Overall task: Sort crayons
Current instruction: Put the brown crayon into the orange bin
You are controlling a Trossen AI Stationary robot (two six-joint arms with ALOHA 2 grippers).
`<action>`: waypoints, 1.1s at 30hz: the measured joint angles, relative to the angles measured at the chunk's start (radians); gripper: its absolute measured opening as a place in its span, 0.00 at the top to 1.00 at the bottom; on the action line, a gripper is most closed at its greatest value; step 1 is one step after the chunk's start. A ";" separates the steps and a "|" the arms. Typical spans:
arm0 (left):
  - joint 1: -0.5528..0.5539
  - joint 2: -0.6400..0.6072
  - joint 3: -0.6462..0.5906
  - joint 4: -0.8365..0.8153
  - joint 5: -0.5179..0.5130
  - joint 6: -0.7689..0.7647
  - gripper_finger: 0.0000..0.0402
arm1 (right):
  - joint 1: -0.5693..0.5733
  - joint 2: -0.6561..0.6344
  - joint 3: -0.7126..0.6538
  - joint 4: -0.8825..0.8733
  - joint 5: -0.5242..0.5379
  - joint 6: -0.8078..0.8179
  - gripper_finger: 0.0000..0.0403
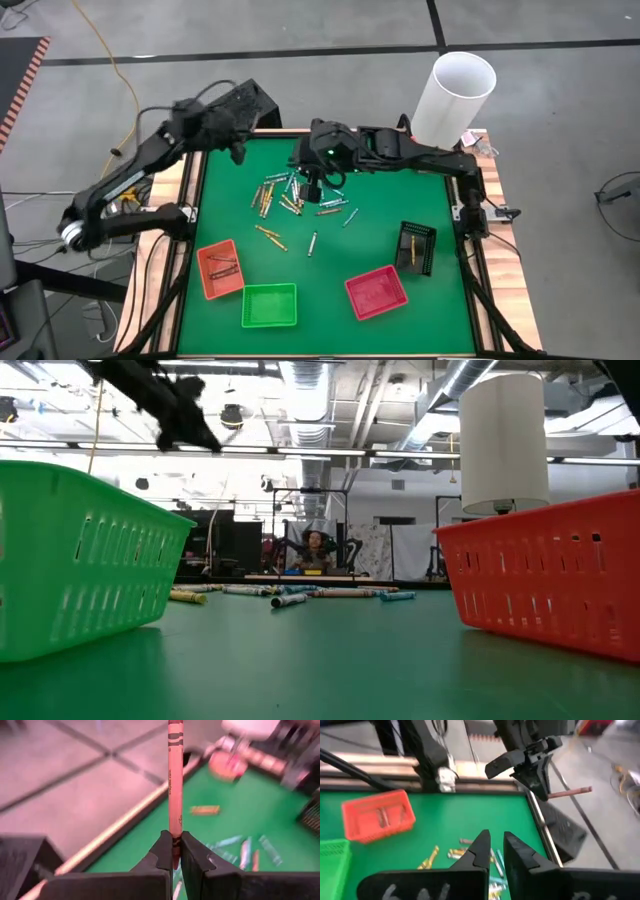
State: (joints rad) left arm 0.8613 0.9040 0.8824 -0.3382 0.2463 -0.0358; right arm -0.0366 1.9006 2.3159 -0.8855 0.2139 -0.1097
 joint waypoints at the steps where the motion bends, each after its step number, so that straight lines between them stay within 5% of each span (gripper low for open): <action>1: -0.007 -0.038 -0.005 0.005 0.008 -0.008 1.00 | 0.004 -0.007 -0.013 0.026 -0.007 -0.006 0.89; 10: -0.131 -0.286 -0.007 0.016 -0.004 -0.053 1.00 | -0.003 -0.061 -0.258 0.473 -0.117 -0.056 0.89; 20: -0.247 -0.423 -0.007 0.016 -0.054 -0.085 1.00 | -0.028 -0.061 -0.472 0.980 -0.243 -0.056 0.88; 33: -0.349 -0.429 -0.153 0.229 -0.078 -0.126 1.00 | -0.042 0.002 -0.475 1.156 -0.194 -0.074 0.58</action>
State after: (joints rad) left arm 0.5120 0.4751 0.7291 -0.1093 0.1688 -0.1617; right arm -0.0782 1.9026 1.8408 0.2706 0.0197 -0.1838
